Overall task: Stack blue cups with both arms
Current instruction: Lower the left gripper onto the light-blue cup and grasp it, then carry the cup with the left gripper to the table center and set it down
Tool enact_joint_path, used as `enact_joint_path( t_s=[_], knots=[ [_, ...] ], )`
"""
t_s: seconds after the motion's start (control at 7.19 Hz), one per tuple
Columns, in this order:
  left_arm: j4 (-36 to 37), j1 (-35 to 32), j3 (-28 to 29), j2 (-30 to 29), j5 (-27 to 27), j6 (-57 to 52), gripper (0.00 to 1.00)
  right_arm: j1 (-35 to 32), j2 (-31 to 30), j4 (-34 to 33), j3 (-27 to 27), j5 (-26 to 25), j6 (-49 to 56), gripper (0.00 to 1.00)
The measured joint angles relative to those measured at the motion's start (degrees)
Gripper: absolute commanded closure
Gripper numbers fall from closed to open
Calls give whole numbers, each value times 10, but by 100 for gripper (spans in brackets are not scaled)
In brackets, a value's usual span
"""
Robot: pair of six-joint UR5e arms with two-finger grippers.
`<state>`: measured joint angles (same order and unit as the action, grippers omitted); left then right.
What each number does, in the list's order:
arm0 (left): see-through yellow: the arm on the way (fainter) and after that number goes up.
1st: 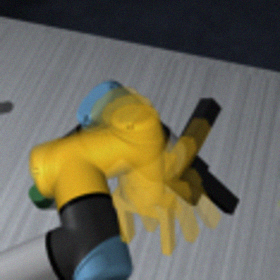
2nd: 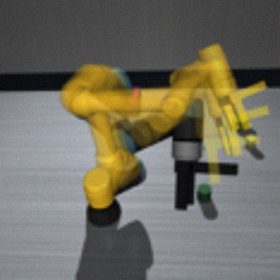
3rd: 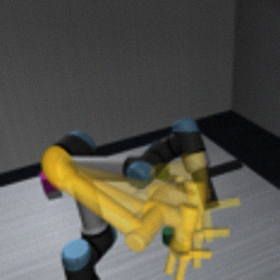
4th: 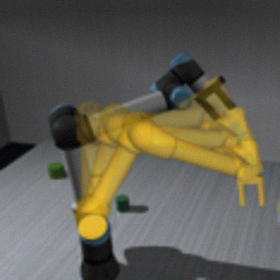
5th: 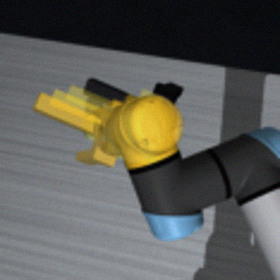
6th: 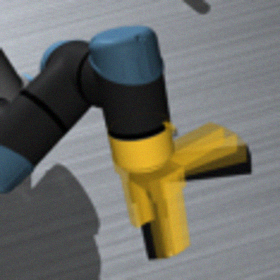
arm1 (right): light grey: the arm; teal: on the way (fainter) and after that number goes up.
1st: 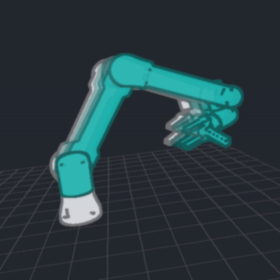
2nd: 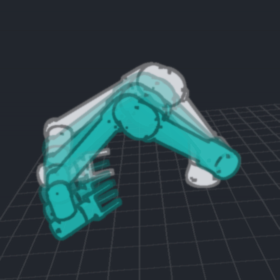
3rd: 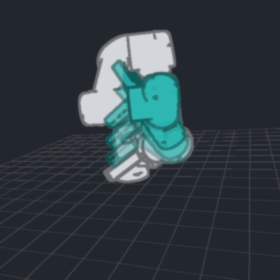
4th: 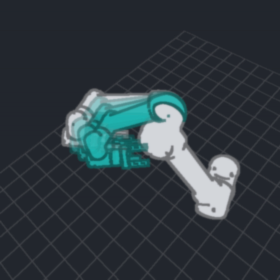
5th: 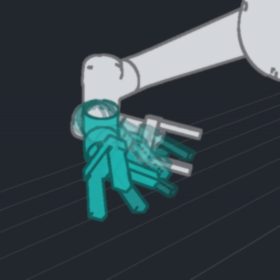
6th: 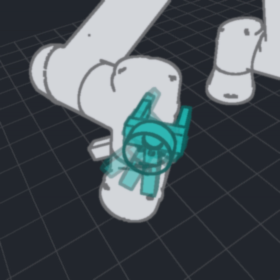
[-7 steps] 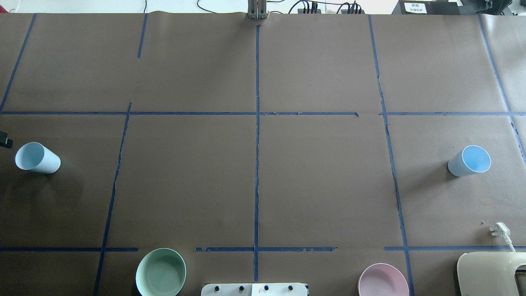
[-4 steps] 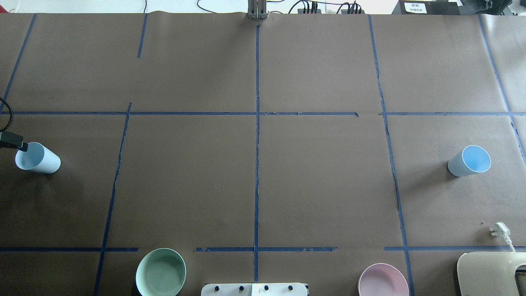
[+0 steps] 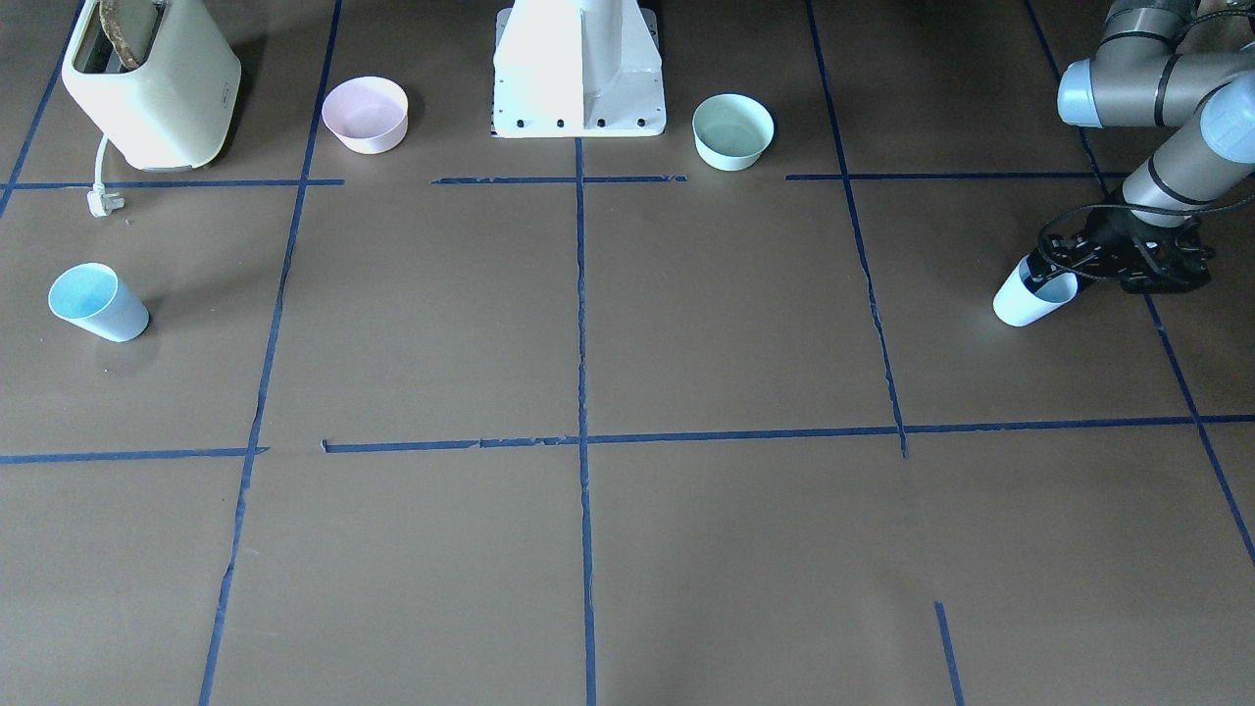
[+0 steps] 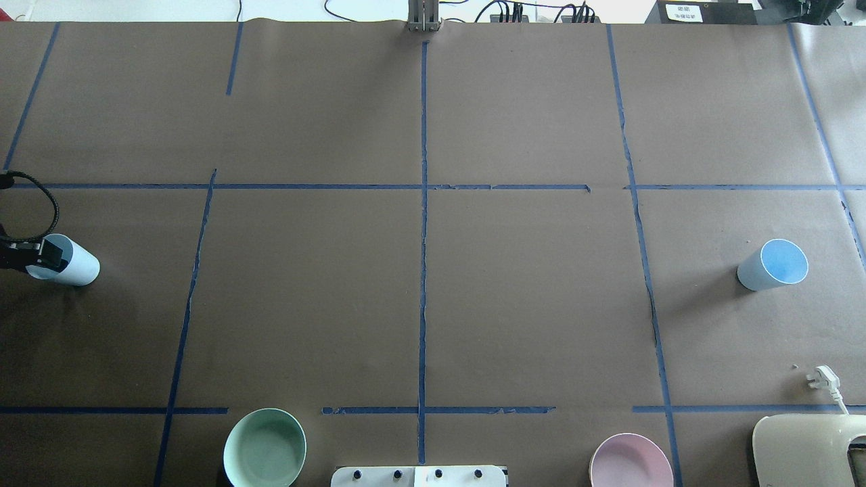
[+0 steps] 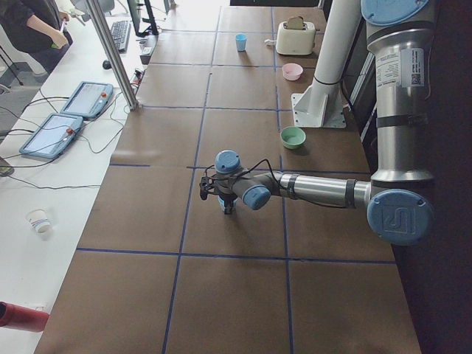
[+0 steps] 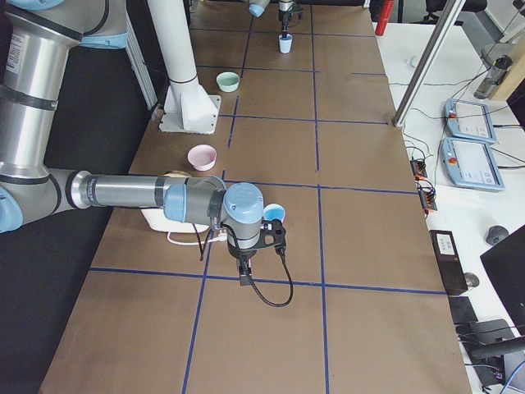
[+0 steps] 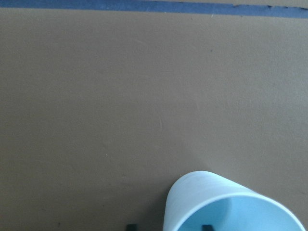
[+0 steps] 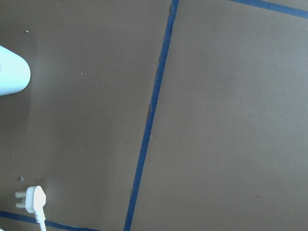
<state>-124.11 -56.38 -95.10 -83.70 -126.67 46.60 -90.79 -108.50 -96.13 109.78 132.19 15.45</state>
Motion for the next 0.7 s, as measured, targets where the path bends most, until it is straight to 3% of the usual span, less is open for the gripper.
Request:
enact_joint_path(
  t_s=[0.42,0.7],
  knots=[
    [21,0,-19,-25,-24,15,100,0,0,0,0,0,-1,0],
    [100,6,-48,-111,-38,84,100,0,0,1,1,1,0,0]
  ],
)
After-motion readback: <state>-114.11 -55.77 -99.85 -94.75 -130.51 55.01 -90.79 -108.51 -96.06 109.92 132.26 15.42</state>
